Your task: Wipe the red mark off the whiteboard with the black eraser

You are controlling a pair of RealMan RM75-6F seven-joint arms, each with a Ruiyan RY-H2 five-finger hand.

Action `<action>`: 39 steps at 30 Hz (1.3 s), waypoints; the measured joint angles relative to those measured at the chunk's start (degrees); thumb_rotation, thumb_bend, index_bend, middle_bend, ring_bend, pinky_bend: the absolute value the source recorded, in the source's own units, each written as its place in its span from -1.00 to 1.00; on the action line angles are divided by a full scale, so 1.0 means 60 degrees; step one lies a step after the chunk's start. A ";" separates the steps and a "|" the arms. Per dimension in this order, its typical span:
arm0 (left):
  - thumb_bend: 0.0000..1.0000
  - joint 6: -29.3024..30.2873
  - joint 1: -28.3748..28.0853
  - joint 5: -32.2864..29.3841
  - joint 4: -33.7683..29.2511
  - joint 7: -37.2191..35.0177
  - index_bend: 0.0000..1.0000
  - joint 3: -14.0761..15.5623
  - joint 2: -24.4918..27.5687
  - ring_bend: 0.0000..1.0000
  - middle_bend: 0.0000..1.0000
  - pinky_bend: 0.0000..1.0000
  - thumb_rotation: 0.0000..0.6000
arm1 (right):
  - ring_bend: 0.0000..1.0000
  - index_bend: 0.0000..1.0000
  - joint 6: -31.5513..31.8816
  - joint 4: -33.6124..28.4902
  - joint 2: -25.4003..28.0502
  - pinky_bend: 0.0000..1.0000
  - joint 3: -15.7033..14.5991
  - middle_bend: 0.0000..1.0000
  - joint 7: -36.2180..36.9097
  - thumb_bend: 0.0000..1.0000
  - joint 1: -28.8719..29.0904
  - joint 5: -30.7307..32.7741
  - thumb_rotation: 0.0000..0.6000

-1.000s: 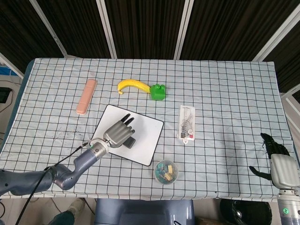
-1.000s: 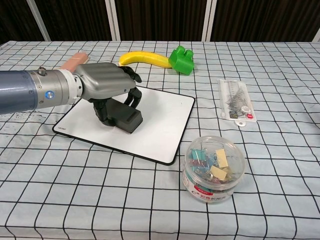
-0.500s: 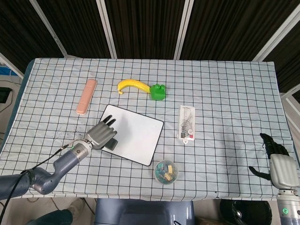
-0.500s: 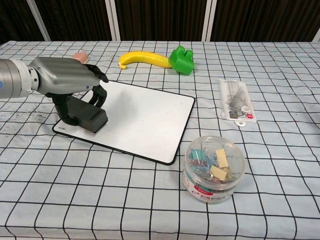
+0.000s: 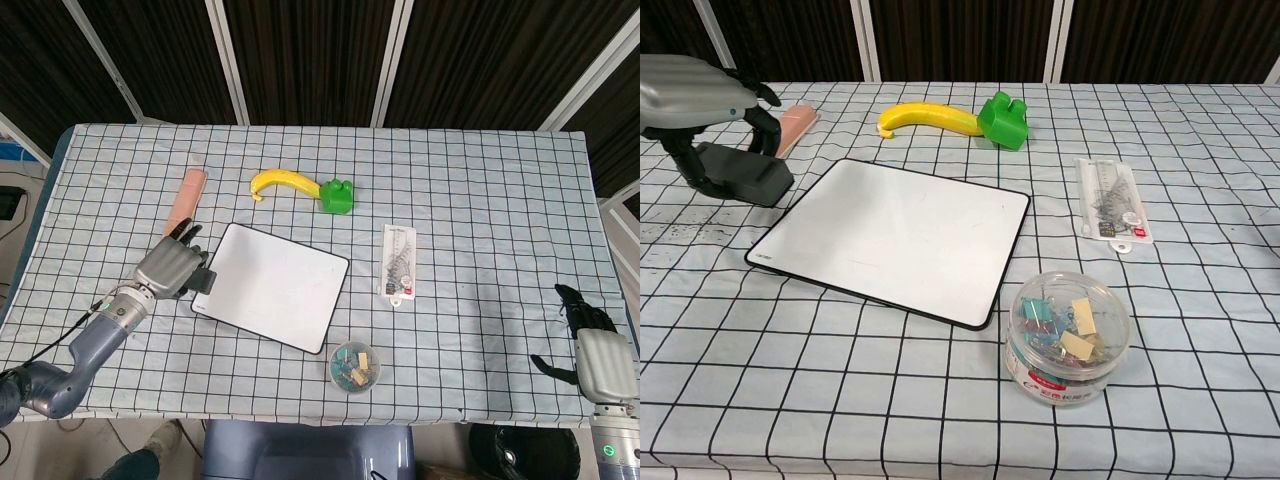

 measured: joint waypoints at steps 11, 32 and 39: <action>-0.57 -0.0276 0.0555 0.0977 0.2256 -0.2043 -0.14 0.0224 -0.0457 -0.89 -0.03 -0.98 1.00 | -0.56 -0.80 -0.0017 -0.0020 -0.0018 -0.57 0.0008 -0.75 -0.0067 -0.87 0.0005 0.0043 1.00; -0.80 -0.1185 0.0819 0.1750 0.3240 -0.2879 -0.92 0.0351 -0.0857 -1.00 -0.66 -1.00 1.00 | -0.56 -0.80 -0.0029 -0.0036 0.0005 -0.57 0.0006 -0.75 -0.0047 -0.87 0.0004 0.0046 1.00; -0.80 -0.1310 0.0809 0.1211 0.2296 -0.2063 -0.98 0.0186 -0.0315 -1.00 -0.72 -1.00 1.00 | -0.56 -0.80 -0.0045 -0.0066 0.0012 -0.57 0.0009 -0.75 -0.0065 -0.87 0.0005 0.0075 1.00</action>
